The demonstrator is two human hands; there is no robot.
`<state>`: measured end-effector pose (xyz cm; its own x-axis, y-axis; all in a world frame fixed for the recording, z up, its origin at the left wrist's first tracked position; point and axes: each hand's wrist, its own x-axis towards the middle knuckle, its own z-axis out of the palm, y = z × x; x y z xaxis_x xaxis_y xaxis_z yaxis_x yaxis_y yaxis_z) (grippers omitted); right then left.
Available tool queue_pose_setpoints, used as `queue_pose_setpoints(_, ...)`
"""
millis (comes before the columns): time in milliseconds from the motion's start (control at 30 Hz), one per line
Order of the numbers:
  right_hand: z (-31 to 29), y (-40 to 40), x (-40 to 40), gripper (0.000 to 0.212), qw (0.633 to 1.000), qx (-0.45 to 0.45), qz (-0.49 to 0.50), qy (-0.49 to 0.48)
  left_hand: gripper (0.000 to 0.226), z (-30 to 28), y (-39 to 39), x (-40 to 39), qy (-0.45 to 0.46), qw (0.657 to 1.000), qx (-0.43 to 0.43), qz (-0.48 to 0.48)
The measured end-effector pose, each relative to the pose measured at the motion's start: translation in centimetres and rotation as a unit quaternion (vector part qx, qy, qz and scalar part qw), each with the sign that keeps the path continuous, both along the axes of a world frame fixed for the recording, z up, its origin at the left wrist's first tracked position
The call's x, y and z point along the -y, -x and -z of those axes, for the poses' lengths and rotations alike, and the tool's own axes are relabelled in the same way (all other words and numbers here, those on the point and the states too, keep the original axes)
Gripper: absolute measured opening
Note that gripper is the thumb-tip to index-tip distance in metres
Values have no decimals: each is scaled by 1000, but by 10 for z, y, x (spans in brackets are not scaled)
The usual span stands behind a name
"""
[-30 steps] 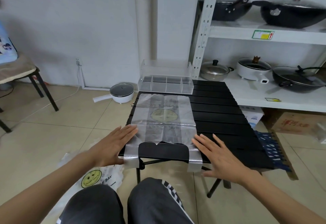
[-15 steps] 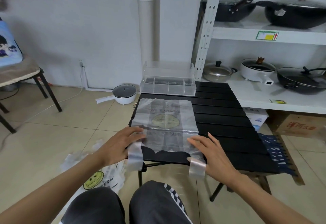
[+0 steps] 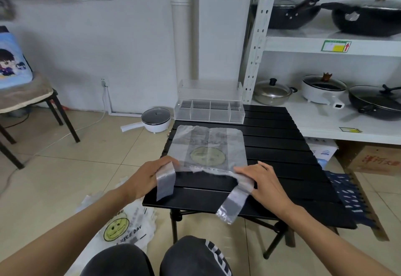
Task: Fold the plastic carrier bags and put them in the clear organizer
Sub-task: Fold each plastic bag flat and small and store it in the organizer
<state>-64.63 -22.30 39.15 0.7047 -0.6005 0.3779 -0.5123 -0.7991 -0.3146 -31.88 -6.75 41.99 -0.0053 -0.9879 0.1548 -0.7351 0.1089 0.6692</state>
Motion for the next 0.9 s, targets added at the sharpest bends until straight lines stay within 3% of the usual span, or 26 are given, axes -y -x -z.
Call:
queue_pose_setpoints(67,1,-2,5,31,1000,22,11,-2,45,2,0,1,-8,999,41,-16)
queue_pose_setpoints(200,0,-6,8,29,1000,14,22,-12,57,9,1,9,15,992,121,-30)
queue_pose_setpoints(300,-1,-10,12,28,998,14,45,-40,62,9,2,16,12,994,98,-37)
queue_pose_setpoints(400,-5,-16,18,7,989,32,89,-113,67,10,-6,19,-15,993,114,-12)
queue_pose_setpoints(467,-5,-20,22,22,980,30,121,-157,69,11,-12,20,-35,992,122,11)
queue_pose_setpoints(567,-9,-23,26,36,968,33,139,-207,59,10,-9,26,-21,992,121,-3)
queue_pose_setpoints(700,-14,-28,30,38,959,19,161,-231,16,13,-4,42,17,988,119,-94)
queue_pose_setpoints(833,-15,-33,31,36,960,4,191,-205,7,10,3,56,-18,983,93,-156)
queue_pose_setpoints(900,-15,-35,28,32,962,0,211,-175,23,8,7,59,-29,979,93,-181)
